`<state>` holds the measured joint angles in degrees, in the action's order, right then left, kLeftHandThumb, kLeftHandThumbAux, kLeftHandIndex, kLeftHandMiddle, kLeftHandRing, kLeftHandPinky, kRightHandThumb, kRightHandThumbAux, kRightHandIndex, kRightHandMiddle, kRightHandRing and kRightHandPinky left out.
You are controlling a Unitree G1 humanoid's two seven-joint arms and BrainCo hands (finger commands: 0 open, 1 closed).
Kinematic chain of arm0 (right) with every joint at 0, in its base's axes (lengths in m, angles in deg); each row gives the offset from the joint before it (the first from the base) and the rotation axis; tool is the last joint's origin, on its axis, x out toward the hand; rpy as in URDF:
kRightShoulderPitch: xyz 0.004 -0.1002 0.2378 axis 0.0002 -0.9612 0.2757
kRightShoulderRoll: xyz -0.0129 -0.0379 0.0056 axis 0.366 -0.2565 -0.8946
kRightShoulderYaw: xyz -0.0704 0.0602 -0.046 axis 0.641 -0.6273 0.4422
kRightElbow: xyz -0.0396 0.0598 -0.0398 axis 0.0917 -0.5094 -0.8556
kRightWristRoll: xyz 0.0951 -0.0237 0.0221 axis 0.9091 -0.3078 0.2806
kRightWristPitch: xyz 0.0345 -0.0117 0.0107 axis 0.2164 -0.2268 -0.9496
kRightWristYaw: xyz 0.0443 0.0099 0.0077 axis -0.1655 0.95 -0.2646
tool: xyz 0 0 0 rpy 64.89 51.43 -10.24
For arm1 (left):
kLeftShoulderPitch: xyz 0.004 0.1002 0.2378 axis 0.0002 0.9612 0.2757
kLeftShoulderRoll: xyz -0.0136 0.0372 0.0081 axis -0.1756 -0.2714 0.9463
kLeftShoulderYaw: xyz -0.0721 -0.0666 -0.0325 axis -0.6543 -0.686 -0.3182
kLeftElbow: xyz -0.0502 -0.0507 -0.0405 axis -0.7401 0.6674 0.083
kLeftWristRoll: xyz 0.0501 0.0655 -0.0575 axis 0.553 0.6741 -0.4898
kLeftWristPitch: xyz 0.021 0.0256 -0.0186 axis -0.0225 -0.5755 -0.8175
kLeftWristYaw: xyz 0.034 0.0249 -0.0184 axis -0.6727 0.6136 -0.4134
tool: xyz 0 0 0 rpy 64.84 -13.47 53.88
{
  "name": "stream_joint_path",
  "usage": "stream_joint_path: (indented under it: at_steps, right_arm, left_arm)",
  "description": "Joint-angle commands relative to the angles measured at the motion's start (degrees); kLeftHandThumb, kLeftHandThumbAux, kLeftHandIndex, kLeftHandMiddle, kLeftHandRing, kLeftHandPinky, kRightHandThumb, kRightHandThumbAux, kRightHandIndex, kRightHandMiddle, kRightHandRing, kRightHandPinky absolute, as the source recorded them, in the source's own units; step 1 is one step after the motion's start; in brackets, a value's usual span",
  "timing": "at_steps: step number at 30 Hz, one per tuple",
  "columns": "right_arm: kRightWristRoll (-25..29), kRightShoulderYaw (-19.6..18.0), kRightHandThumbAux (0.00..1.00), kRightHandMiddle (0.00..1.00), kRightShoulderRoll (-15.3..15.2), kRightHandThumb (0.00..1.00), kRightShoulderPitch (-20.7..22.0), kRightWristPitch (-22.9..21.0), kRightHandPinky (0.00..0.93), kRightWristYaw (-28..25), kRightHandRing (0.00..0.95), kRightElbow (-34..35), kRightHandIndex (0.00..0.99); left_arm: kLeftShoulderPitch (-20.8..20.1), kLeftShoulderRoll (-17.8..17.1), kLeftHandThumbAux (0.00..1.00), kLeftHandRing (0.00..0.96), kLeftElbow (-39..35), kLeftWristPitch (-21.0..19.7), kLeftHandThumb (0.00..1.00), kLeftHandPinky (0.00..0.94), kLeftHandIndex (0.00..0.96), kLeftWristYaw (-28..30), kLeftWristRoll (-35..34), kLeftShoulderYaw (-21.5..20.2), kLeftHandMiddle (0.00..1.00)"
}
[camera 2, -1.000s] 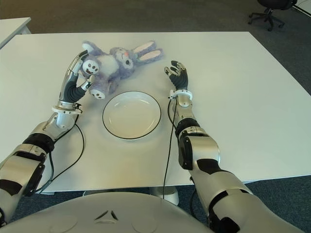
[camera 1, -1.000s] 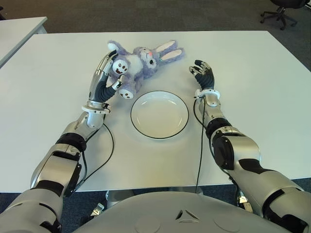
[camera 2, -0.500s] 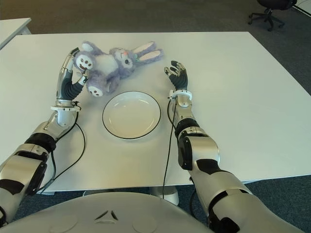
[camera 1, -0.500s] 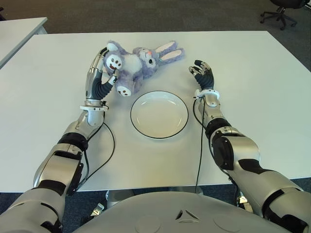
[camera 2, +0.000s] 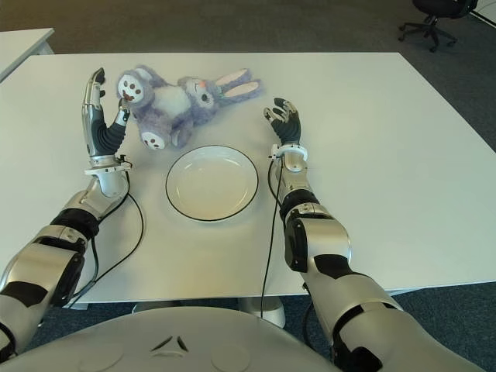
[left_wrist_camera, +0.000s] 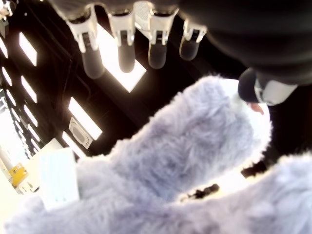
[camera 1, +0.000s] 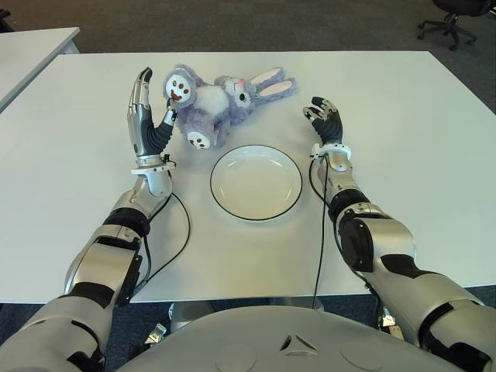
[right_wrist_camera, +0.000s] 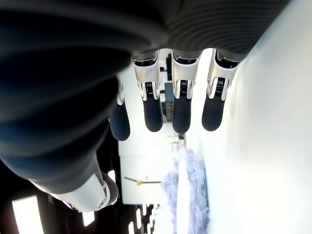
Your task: Put the doll into the plate.
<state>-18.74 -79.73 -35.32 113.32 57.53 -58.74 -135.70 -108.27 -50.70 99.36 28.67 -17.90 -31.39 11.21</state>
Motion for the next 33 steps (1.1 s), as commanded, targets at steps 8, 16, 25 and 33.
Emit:
stream_joint_path:
  at_steps: [8,16,25,33]
  right_arm:
    - [0.37,-0.22,0.752,0.183,1.45,0.482,-4.86,-2.47,0.221,-0.52,0.172,-2.64,0.219]
    - [0.53,-0.37,0.745,0.182,1.62,0.475,-4.73,-2.48,0.212,-0.76,0.17,-2.61,0.211]
    - [0.81,-0.69,0.749,0.181,1.9,0.487,-4.66,-2.49,0.226,-0.97,0.174,-2.55,0.21]
    - [0.65,-0.81,0.75,0.178,2.01,0.448,-4.72,-2.42,0.222,-0.84,0.173,-2.46,0.209]
  left_arm:
    - [7.39,5.31,0.252,0.107,6.16,-3.21,0.541,0.143,0.015,-2.4,1.95,4.09,0.097]
    - [6.5,4.44,0.247,0.134,6.42,-3.6,0.546,0.21,0.021,-2.88,2.47,4.53,0.094]
    - [5.33,3.01,0.247,0.135,6.55,-4.39,0.55,0.216,0.037,-5.1,4.36,6.92,0.092]
    - [5.0,2.03,0.234,0.097,5.65,-5.31,0.554,0.165,0.032,-7.49,6.57,9.39,0.068]
